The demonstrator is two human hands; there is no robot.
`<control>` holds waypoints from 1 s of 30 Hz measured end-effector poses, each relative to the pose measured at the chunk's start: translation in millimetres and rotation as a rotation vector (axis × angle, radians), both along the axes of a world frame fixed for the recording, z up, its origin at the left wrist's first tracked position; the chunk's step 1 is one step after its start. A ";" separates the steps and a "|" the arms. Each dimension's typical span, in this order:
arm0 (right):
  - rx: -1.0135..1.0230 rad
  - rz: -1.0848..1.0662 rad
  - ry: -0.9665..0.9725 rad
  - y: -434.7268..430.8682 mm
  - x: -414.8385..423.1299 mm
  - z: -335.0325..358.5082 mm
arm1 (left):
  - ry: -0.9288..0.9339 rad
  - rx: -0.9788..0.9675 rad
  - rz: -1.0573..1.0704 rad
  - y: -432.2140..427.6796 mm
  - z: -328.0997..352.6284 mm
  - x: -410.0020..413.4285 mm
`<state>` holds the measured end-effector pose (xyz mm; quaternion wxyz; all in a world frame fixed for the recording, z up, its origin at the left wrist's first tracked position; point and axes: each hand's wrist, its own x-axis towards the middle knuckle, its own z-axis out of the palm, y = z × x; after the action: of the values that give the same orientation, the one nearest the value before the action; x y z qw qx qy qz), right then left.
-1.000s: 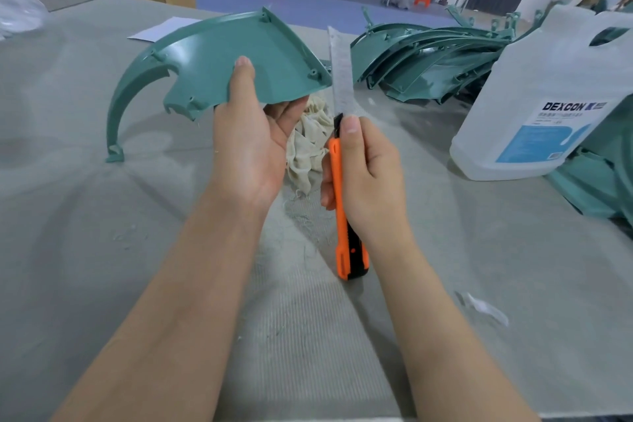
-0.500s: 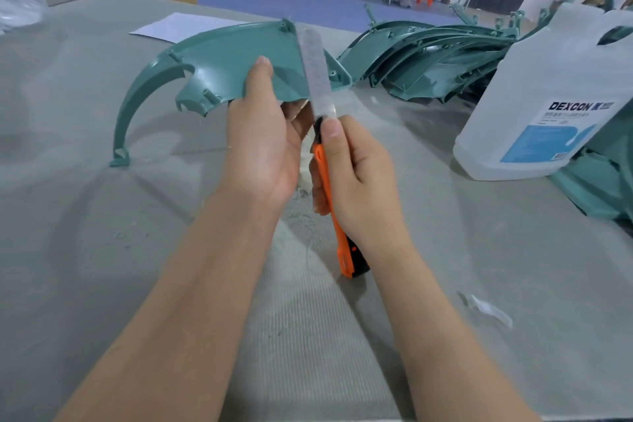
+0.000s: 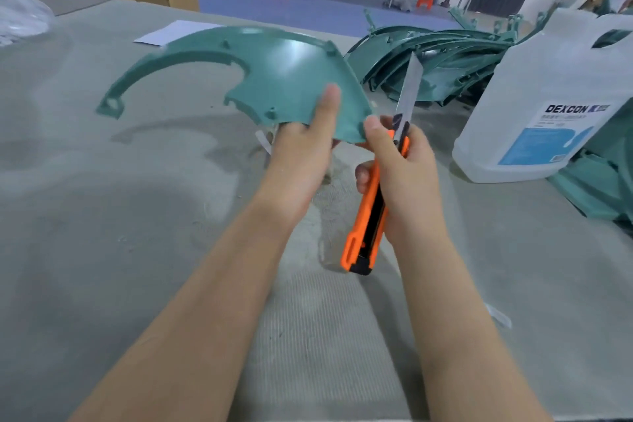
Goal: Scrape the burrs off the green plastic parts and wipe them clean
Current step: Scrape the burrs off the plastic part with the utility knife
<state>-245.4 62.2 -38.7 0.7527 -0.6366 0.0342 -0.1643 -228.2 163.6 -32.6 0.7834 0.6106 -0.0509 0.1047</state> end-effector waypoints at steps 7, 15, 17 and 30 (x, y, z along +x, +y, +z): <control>0.340 0.012 0.065 -29.0 6.4 4.8 | 0.035 -0.220 -0.652 43.3 8.6 3.9; 0.056 0.008 0.005 -32.1 8.0 0.9 | 0.317 -0.265 -0.331 40.0 3.5 6.4; 0.034 -0.013 0.005 -31.3 7.9 -0.4 | 0.325 -0.303 -0.249 34.2 1.4 9.7; -0.408 0.114 -0.071 0.3 0.0 -6.4 | 0.101 -0.574 0.087 34.2 14.0 6.3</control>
<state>-245.4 62.5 -45.1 0.6171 -0.7705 -0.0624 -0.1473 -221.9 197.8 -18.5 0.9203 0.3701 0.0460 0.1176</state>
